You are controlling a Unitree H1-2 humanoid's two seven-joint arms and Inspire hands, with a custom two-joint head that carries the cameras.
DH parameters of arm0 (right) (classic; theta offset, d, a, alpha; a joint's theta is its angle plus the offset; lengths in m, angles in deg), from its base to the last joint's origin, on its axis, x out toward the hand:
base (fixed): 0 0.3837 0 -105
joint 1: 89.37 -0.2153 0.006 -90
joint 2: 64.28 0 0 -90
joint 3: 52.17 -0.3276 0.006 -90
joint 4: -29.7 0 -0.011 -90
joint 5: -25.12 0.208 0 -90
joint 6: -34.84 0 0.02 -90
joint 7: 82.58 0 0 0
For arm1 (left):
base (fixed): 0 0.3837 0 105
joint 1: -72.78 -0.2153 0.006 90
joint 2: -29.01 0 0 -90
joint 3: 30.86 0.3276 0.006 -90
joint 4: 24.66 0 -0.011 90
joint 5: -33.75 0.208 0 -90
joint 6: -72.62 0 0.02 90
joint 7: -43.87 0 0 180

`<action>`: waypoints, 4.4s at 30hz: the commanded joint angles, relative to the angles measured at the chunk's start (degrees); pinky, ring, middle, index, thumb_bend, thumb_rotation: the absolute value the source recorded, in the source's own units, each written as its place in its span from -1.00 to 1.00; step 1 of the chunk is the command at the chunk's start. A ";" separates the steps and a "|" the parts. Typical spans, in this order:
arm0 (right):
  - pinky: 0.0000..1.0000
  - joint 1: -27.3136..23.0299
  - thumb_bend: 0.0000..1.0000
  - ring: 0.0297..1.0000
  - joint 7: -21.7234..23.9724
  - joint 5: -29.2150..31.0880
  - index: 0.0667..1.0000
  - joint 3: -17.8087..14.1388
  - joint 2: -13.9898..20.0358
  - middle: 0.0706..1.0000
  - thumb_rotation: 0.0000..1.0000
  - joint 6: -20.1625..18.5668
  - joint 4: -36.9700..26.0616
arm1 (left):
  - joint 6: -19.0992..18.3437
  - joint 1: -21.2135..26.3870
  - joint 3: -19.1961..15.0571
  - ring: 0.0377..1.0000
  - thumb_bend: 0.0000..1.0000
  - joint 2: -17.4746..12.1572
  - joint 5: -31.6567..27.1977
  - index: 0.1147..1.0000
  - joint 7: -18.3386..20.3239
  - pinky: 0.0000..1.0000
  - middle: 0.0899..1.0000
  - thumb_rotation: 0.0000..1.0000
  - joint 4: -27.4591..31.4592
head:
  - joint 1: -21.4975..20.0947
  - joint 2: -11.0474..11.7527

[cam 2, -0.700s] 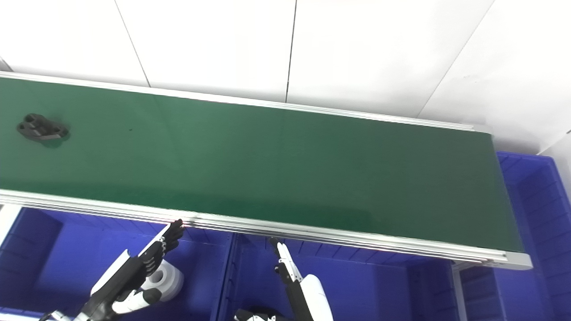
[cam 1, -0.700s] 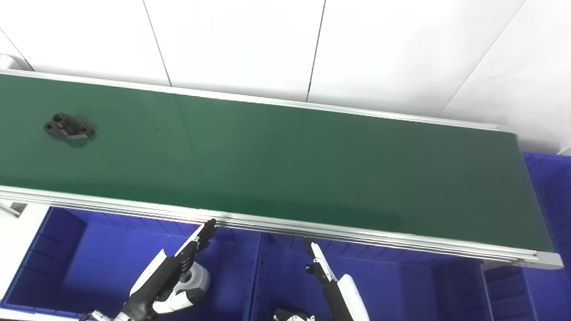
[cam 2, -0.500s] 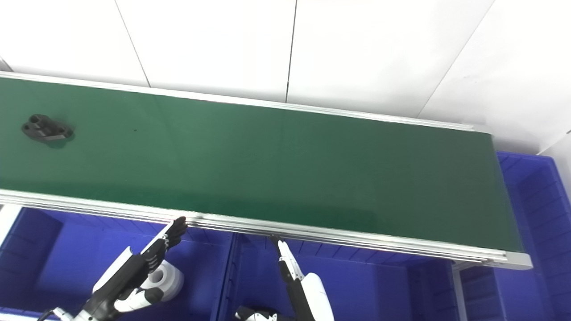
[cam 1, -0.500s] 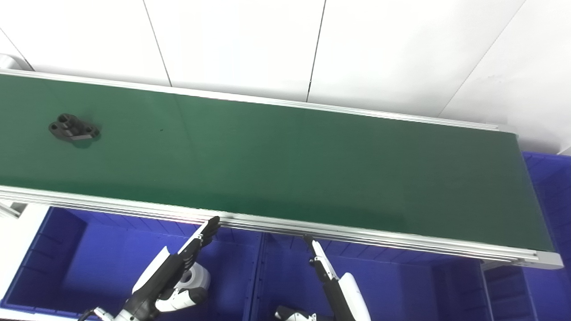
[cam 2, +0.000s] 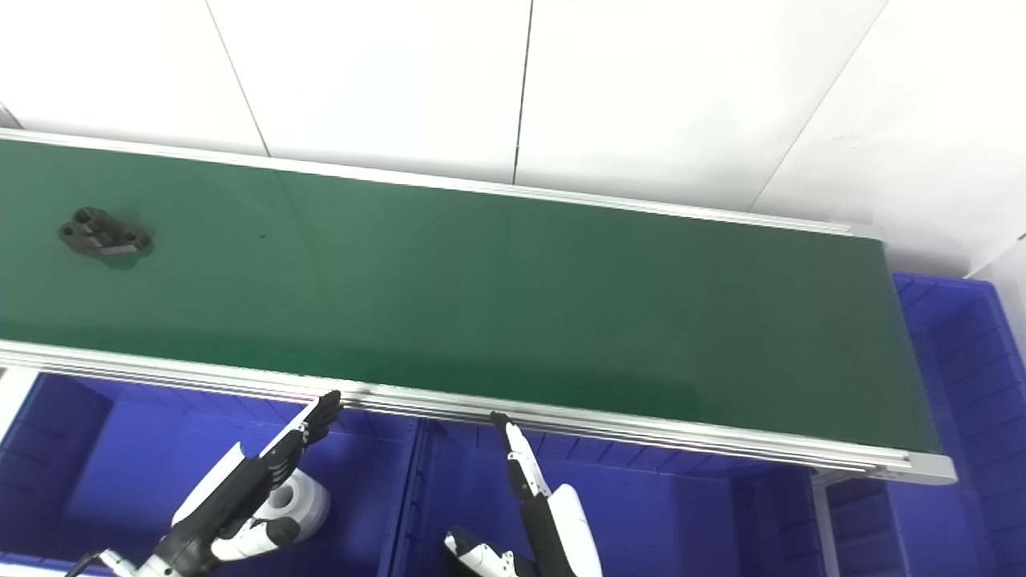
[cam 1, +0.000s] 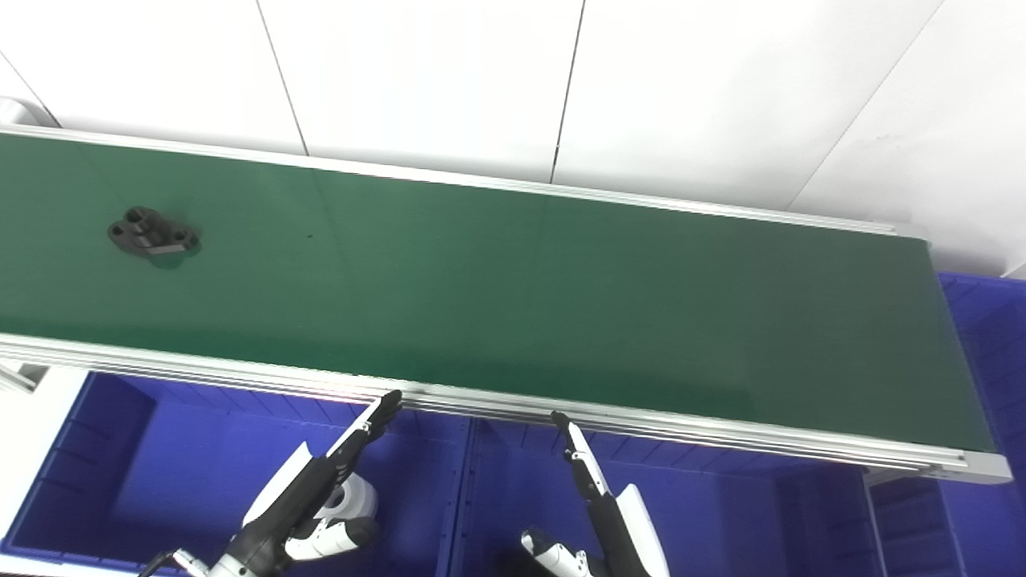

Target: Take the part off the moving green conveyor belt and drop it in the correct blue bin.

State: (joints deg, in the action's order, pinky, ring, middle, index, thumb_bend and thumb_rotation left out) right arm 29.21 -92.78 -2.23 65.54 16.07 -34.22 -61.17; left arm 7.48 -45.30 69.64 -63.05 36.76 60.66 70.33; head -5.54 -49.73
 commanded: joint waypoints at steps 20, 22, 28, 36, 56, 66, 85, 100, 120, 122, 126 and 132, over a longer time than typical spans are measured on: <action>0.99 0.04 0.48 1.00 0.80 -3.14 1.00 0.98 -1.96 1.00 0.78 2.23 -2.38 | 2.06 1.06 -1.72 1.00 0.58 -0.12 -2.94 1.00 -0.35 1.00 1.00 0.64 2.16 | -0.05 -1.22; 0.97 -0.03 0.48 1.00 0.53 -3.36 1.00 0.97 -2.02 1.00 0.77 2.52 -2.14 | 2.06 1.08 -1.66 1.00 0.59 -0.24 -2.81 1.00 -0.27 0.98 1.00 0.65 2.11 | -0.05 -1.22; 0.97 0.16 0.49 1.00 0.59 -3.47 1.00 0.90 -2.33 1.00 0.74 1.50 -2.65 | 2.05 1.29 -1.46 1.00 0.58 -0.59 -3.26 1.00 0.40 0.98 1.00 0.64 1.99 | -0.26 -1.21; 0.97 0.10 0.52 1.00 2.09 -3.18 1.00 0.79 -2.07 1.00 0.72 -0.04 -3.14 | 2.06 1.18 -1.25 1.00 0.58 -0.80 -2.96 1.00 1.01 0.92 1.00 0.65 1.78 | 0.33 -0.87; 0.88 -2.46 0.54 1.00 -3.22 -3.02 1.00 1.31 0.45 1.00 0.73 5.95 5.21 | 2.06 1.32 2.59 0.89 0.78 0.14 -0.27 0.91 -1.99 0.75 0.93 0.57 -2.97 | 20.48 15.72; 1.00 -4.91 0.52 1.00 -8.19 -0.98 1.00 5.22 2.67 1.00 0.70 5.97 8.19 | 2.07 2.49 4.50 0.76 0.80 0.00 1.43 0.80 -7.71 0.60 0.83 0.56 -5.05 | 22.26 18.98; 1.00 -6.82 0.51 1.00 -13.11 -1.12 1.00 8.13 3.37 1.00 0.69 5.95 10.70 | 2.07 4.52 8.92 0.71 0.74 -2.66 2.06 0.75 -14.24 0.56 0.77 0.53 -8.05 | 21.54 24.26; 0.95 -5.16 0.46 1.00 -15.62 -0.43 1.00 7.34 4.35 1.00 0.59 5.96 1.74 | 2.07 6.29 14.24 0.67 0.74 -4.91 3.48 0.70 -22.21 0.50 0.73 0.55 -8.52 | 21.56 24.53; 1.00 -7.35 0.43 0.83 -14.53 0.46 1.00 4.28 1.88 0.75 0.19 5.91 -10.75 | 2.07 8.19 21.03 0.59 0.73 -8.65 4.69 0.63 -31.72 0.44 0.65 0.57 -8.64 | 19.99 23.70; 0.89 -7.98 0.45 0.78 -13.77 -0.74 0.96 2.95 0.83 0.74 0.20 5.77 -11.20 | 2.07 8.18 21.27 0.59 0.72 -8.90 4.43 0.63 -32.01 0.44 0.65 0.56 -8.51 | 19.62 23.64; 0.58 -10.27 0.44 0.70 -11.82 -1.69 0.89 0.73 -0.66 0.70 0.18 5.60 -11.88 | 2.07 8.38 21.84 0.58 0.69 -9.52 4.17 0.62 -32.58 0.43 0.64 0.55 -8.45 | 18.50 23.24; 0.42 -14.59 0.54 0.58 -4.57 -1.21 0.87 -2.72 -1.72 0.63 0.25 -0.12 -14.83 | 2.07 8.42 22.67 0.57 0.70 -10.50 4.24 0.62 -33.68 0.42 0.64 0.56 -8.08 | 15.90 22.10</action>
State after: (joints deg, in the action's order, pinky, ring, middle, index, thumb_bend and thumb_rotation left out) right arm 16.18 -99.43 -3.81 63.42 15.07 -32.84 -73.39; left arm 7.51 -37.03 92.38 -72.08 40.90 28.11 60.76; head 10.29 -27.59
